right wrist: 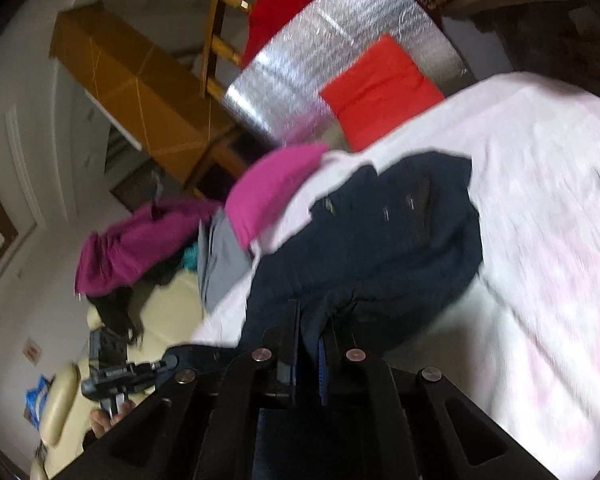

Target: Fold large clothes

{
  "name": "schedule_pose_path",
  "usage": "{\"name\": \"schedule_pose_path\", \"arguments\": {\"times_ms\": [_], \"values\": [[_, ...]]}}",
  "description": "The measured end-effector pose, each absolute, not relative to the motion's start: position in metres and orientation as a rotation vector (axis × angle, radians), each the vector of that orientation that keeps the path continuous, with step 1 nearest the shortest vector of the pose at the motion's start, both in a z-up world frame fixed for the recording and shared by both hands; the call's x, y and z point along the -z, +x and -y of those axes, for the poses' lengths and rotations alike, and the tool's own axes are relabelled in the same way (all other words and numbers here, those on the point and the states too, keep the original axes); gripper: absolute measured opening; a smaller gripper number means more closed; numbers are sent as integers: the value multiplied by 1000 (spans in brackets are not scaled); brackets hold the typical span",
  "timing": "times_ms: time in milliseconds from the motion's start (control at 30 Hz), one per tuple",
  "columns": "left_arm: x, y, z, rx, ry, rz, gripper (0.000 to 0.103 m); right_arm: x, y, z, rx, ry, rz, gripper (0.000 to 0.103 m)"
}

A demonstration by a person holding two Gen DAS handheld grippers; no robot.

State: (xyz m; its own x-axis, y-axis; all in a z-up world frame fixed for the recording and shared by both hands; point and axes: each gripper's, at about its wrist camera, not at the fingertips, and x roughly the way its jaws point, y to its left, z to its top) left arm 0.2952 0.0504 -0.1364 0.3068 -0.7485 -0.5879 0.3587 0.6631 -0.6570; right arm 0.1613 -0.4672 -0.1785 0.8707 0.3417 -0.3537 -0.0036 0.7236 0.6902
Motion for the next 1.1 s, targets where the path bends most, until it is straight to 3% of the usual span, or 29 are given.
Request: {"name": "schedule_pose_path", "arguments": {"times_ms": [333,733,1000,1100], "values": [[124,426,-19,677,-518,-965,11,162,297,515,-51,801,-483,7],[196,558,11,545,-528,-1106,12,245,434,574,110,988,-594,7],[234,599,2,559,-712,-1176,24,293,466,609,53,1307,-660,13],[233,604,-13,604,-851,-1134,47,297,469,618,4,1393,-608,27]]}}
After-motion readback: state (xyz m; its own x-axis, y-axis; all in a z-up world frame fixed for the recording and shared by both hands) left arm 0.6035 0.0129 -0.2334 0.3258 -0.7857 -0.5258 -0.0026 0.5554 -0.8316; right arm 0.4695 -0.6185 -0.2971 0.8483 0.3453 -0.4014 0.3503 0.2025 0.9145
